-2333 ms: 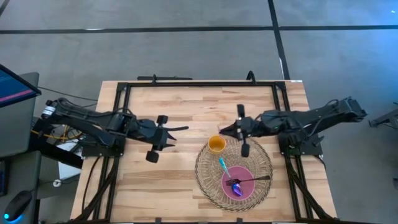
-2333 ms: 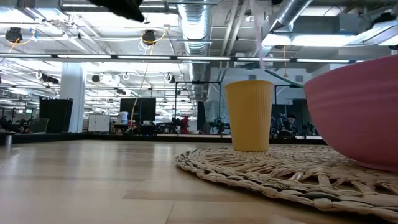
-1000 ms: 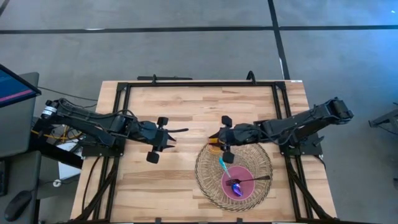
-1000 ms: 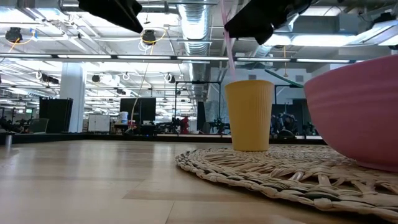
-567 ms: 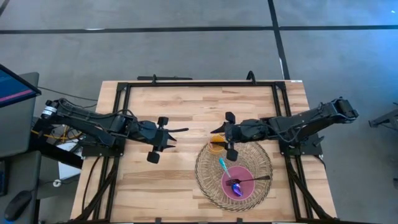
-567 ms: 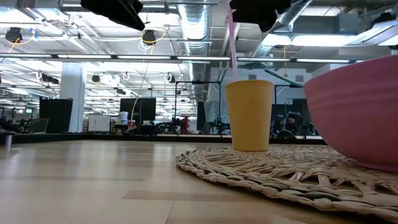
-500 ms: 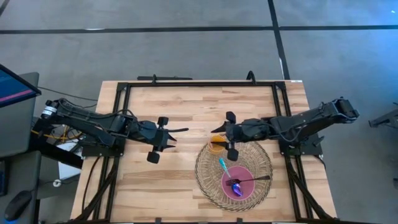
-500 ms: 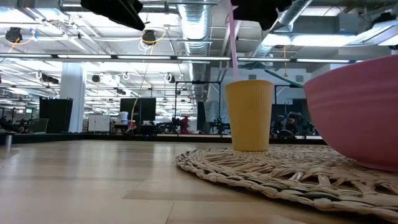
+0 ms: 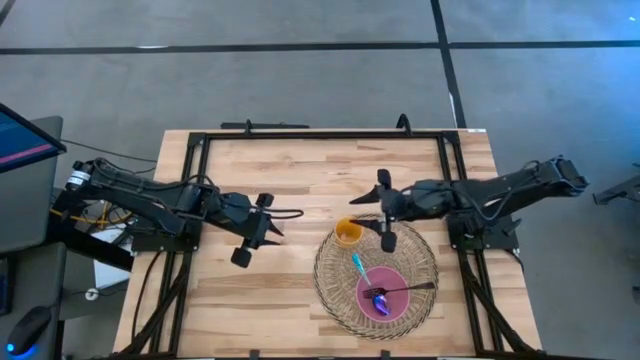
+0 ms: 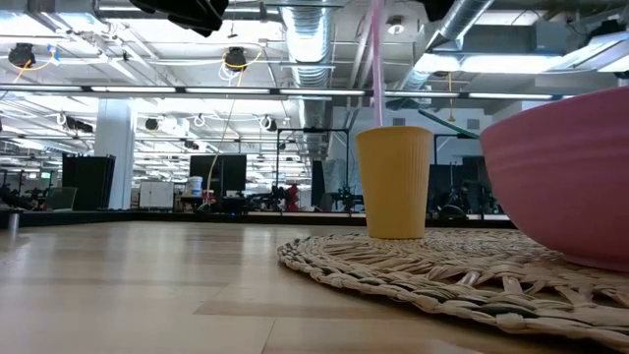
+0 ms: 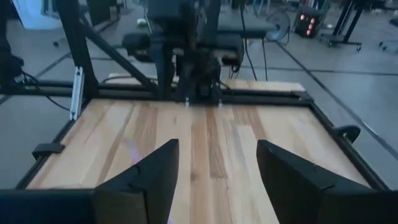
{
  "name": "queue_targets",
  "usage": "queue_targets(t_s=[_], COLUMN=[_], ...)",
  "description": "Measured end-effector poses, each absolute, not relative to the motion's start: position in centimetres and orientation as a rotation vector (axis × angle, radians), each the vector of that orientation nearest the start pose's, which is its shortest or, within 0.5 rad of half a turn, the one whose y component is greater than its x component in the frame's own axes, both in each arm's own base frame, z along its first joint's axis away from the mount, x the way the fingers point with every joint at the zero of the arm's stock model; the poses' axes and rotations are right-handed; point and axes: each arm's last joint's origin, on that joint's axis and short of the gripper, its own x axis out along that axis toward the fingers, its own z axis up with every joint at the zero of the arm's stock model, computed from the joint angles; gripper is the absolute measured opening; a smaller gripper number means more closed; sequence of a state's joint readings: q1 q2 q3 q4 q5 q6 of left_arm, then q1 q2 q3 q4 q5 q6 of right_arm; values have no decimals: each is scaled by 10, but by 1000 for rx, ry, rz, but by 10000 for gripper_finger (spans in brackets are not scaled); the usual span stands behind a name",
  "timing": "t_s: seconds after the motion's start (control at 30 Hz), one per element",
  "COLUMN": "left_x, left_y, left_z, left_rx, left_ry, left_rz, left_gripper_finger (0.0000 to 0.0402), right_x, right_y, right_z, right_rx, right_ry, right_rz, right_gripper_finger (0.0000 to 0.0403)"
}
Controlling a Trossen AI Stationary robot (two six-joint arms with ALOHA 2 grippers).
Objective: Pick & Place Utensil
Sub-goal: Return to Home Position
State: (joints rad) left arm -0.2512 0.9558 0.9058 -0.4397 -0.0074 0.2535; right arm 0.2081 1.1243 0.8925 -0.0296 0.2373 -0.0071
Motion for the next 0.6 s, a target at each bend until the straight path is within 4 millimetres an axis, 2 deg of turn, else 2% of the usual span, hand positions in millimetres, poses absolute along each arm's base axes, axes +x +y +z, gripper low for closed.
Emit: queue_targets(t_s=[0.37,0.47,0.6], left_x=[195,198,196], left_y=[-50,-51,-49], left_z=[323,327,330], left_rx=[308,303,248], left_ry=[433,387,375], left_rz=[-299,-293,-254], left_gripper_finger=[106,106,106], right_x=[235,226,204], right_y=[39,37,33], right_z=[331,336,347], right_rx=[-48,-43,-38], right_ry=[211,196,176], right_rz=[-41,-44,-44], right_gripper_finger=[208,209,209])
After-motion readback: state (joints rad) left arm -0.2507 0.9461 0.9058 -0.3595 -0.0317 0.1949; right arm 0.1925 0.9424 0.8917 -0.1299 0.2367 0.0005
